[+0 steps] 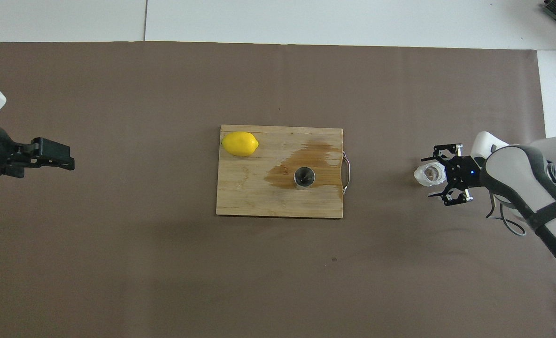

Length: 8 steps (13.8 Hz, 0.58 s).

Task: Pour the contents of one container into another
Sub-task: 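Close the right gripper around the small white cup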

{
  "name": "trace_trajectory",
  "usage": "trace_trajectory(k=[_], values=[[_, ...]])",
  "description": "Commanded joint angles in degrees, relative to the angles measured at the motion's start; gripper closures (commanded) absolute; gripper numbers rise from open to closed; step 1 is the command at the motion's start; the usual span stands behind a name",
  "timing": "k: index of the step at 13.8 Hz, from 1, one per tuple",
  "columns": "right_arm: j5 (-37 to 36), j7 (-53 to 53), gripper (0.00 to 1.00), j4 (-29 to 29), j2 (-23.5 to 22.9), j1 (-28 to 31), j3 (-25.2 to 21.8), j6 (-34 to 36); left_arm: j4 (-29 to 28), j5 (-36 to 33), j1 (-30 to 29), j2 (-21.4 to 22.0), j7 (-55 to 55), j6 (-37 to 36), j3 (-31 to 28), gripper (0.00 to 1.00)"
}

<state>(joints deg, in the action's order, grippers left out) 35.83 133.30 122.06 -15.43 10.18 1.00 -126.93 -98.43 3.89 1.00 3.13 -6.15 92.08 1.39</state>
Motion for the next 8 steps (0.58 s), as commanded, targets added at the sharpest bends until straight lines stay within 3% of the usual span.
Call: trace_trajectory(k=[1,8], values=[[5.39,6.09,0.00,0.02,-2.85,1.51,0.49,-1.04,1.14,-3.79,-0.65,0.91,3.75,-2.25,0.19,0.00],[5.65,5.83,0.00,-0.59,-2.68,2.30,0.58,0.28,0.35,-3.89,-1.00,1.88,4.30,-2.07,0.01,0.00]])
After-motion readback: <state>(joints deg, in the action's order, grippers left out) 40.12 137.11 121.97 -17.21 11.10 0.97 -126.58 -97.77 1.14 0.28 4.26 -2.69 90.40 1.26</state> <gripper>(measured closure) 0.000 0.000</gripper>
